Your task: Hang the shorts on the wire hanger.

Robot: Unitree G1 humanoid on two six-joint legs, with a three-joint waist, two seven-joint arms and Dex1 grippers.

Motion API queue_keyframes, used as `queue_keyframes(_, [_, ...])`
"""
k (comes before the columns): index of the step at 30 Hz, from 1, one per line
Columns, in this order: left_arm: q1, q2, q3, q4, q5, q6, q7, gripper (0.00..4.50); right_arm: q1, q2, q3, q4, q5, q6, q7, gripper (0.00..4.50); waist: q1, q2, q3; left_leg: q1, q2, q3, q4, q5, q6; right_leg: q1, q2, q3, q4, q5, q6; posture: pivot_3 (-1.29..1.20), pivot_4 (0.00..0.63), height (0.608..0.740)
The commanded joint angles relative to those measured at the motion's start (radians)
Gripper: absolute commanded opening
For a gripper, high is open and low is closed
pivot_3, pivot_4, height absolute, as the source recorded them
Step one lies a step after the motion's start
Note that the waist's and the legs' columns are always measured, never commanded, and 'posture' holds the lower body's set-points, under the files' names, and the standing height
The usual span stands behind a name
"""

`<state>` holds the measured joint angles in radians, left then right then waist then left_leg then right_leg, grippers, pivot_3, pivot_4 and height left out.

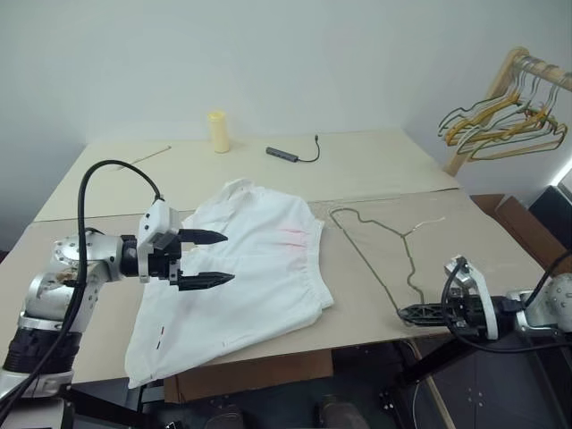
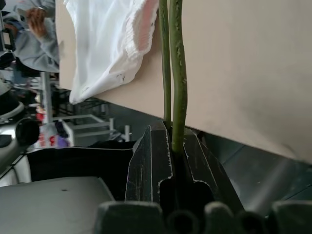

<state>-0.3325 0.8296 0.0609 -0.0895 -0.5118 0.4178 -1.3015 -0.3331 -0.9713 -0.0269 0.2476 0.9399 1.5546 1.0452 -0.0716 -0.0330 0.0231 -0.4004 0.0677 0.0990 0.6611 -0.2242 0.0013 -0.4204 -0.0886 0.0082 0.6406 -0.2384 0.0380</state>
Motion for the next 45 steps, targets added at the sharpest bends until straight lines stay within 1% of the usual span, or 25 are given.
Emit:
queue_keyframes(1, [-0.010,0.009,0.009,-0.030,-0.001,-0.002,0.011,4.47,-0.048,-0.015,0.054,0.039,-0.021,-0.008,0.076,0.00,0.001,0.000,0.000,0.000,0.000,0.000,0.000,0.000,0.000,0.000,0.000,0.000,0.000,0.000,0.000,-0.04,0.000,0.740])
queue_keyframes(6, [0.005,0.018,0.023,-0.048,-0.013,0.010,0.017,4.47,-0.073,0.008,0.115,0.085,-0.071,-0.042,0.112,0.00,0.004,0.000,0.000,-0.001,0.000,0.000,0.000,0.000,0.000,-0.001,0.000,0.000,0.000,0.000,0.000,-0.03,0.000,0.740])
queue_keyframes(15, [0.021,0.022,0.031,-0.061,-0.009,0.004,0.040,4.47,-0.088,0.035,0.113,0.098,-0.093,-0.081,0.167,0.00,0.010,0.000,0.000,0.000,0.000,0.000,0.000,0.000,0.000,0.000,0.000,0.000,0.000,0.000,0.000,-0.03,0.000,0.740])
queue_keyframes(22, [0.008,0.011,0.015,-0.035,0.008,-0.018,0.048,4.47,-0.084,0.034,0.183,0.052,-0.109,-0.093,0.221,0.00,0.014,0.000,0.000,0.000,0.000,0.000,0.000,0.000,0.000,-0.001,0.000,0.000,0.000,0.001,0.000,-0.02,0.000,0.740])
queue_keyframes(26, [0.005,0.006,0.014,-0.034,0.008,-0.023,0.056,4.47,-0.137,0.038,0.226,0.105,-0.148,-0.122,0.254,0.00,0.015,0.000,0.000,0.000,0.000,0.001,0.000,0.000,0.000,-0.001,0.000,0.000,0.000,0.001,0.000,-0.02,0.000,0.740])
queue_keyframes(31, [0.013,0.001,0.008,-0.030,0.024,-0.041,0.064,4.47,-0.245,0.034,0.339,0.198,-0.238,-0.195,0.362,0.00,0.015,0.000,0.000,0.000,0.000,0.001,0.000,0.000,0.000,-0.001,0.000,0.000,0.001,0.001,-0.002,-0.02,0.000,0.740])
queue_keyframes(37, [0.021,-0.007,0.006,-0.029,0.033,-0.050,0.077,4.47,-0.413,0.088,0.541,0.461,-0.434,-0.360,0.550,0.00,0.020,0.000,0.000,-0.001,0.000,0.001,0.001,0.000,0.000,-0.001,0.000,0.000,0.001,0.003,-0.005,0.02,0.000,0.740])
queue_keyframes(40, [0.041,-0.001,0.013,-0.041,0.044,-0.056,0.086,4.47,-0.476,0.096,0.624,0.531,-0.430,-0.421,0.569,0.00,0.028,0.001,0.000,-0.002,0.000,0.001,0.001,0.000,0.000,-0.002,0.000,0.000,0.001,0.004,-0.006,0.04,0.000,0.740])
queue_keyframes(43, [0.063,0.004,0.026,-0.055,0.046,-0.058,0.100,4.47,-0.533,0.114,0.702,0.598,-0.417,-0.441,0.569,0.00,0.029,0.001,0.000,-0.001,0.000,0.002,0.001,0.000,0.000,-0.002,0.000,0.000,0.002,0.004,-0.006,0.05,0.000,0.740])
queue_keyframes(45, [0.078,0.005,0.032,-0.065,0.048,-0.063,0.112,4.47,-0.553,0.121,0.725,0.619,-0.389,-0.478,0.569,0.00,0.033,0.001,0.000,-0.001,0.000,0.001,0.001,0.000,0.000,-0.002,0.000,0.000,0.002,0.004,-0.006,0.07,0.000,0.740])
